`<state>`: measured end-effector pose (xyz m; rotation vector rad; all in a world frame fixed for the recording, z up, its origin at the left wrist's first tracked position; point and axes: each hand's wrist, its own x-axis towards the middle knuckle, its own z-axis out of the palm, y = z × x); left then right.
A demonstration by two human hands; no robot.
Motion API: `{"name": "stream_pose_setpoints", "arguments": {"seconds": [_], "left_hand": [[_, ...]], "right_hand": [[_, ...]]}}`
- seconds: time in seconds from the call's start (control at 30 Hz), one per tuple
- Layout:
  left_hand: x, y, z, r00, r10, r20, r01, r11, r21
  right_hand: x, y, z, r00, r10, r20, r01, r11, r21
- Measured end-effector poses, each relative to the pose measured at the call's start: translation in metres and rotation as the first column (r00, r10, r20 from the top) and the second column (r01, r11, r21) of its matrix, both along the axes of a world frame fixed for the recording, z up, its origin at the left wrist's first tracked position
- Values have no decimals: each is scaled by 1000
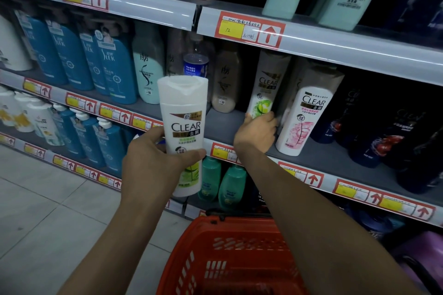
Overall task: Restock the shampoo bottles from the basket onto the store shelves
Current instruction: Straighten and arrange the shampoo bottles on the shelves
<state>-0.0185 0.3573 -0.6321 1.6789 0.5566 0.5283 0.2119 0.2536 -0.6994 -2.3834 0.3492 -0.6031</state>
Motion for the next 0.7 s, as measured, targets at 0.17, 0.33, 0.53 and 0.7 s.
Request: {"name": "stream_pose_setpoints", "arguments": {"seconds": [0.17, 0.33, 0.53, 0.7], "left_hand": [[8, -7, -1, 1000, -1, -6, 1, 1000, 13], [21, -14, -2, 999, -15, 31, 14, 999, 34], [55, -27, 1, 984, -57, 169, 49, 997, 54], [83, -41, 4, 948, -180, 263, 164, 983, 81]], "right_hand": [[-3, -2, 4, 1000, 17, -17, -16, 999, 45], [-18, -8, 14, 995, 101, -19, -94, 969, 227], [-81, -39, 23, 937, 278, 213, -336, 884, 324], [-107, -59, 32, 791, 594, 144, -610, 750, 255]]}}
